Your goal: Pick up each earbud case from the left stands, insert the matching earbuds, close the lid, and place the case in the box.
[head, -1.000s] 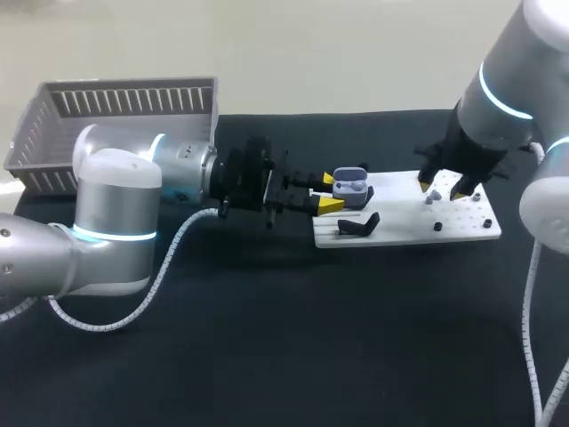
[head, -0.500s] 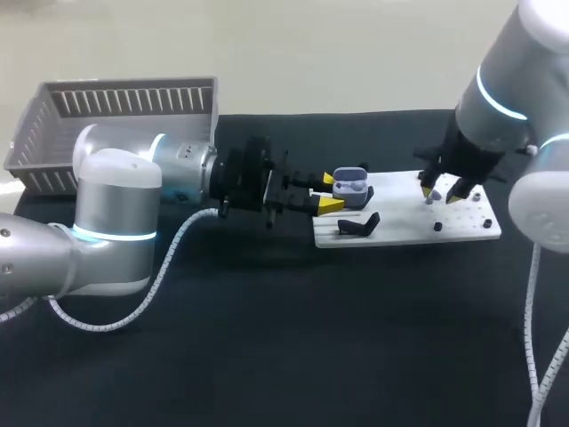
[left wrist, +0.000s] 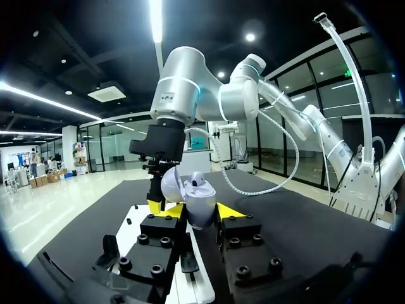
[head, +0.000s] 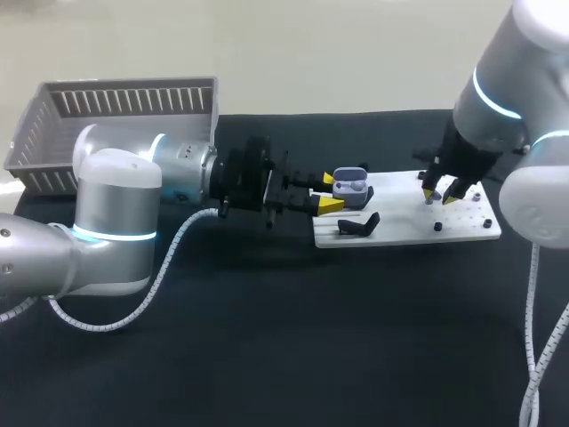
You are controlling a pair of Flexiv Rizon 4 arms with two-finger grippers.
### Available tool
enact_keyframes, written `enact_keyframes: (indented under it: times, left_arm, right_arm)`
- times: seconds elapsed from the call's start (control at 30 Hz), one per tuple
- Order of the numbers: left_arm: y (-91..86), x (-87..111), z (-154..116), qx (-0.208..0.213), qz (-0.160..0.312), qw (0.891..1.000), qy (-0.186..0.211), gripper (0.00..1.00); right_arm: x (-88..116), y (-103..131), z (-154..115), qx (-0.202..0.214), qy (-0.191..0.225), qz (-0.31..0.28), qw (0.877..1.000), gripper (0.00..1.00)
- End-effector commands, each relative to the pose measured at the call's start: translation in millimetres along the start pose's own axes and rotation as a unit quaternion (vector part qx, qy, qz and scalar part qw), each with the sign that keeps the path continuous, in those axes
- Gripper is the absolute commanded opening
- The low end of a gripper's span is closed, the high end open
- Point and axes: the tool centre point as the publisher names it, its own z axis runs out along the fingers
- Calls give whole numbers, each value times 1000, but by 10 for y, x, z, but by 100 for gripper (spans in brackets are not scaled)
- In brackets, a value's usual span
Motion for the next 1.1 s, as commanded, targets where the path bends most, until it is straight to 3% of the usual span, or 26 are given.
enact_keyframes:
  times: [0.03,0.33,0.43,0.53,0.7,0.87,1.1]
  left_arm:
    - [-14,6,3,-3,1,1000,-1,0]
    - [-14,6,3,-3,1,1000,-1,0]
    - [-14,6,3,-3,1,1000,-1,0]
    - [-14,6,3,-3,1,1000,-1,0]
    - [-14,6,3,-3,1,1000,-1,0]
    - [-14,6,3,-3,1,1000,-1,0]
    - [-14,6,3,-3,1,1000,-1,0]
  right_arm:
    - [-15,-5,24,1,3,0,1000,27]
    - [-11,-16,52,2,11,-1,1000,24]
    - [-15,-17,50,2,11,-1,1000,17]
    - [-19,-17,46,2,10,-2,1000,0]
    - [11,-14,-5,2,10,-5,1000,0]
    - [67,3,-191,2,2,-13,1000,0]
    - [146,60,-675,10,-7,-49,999,0]
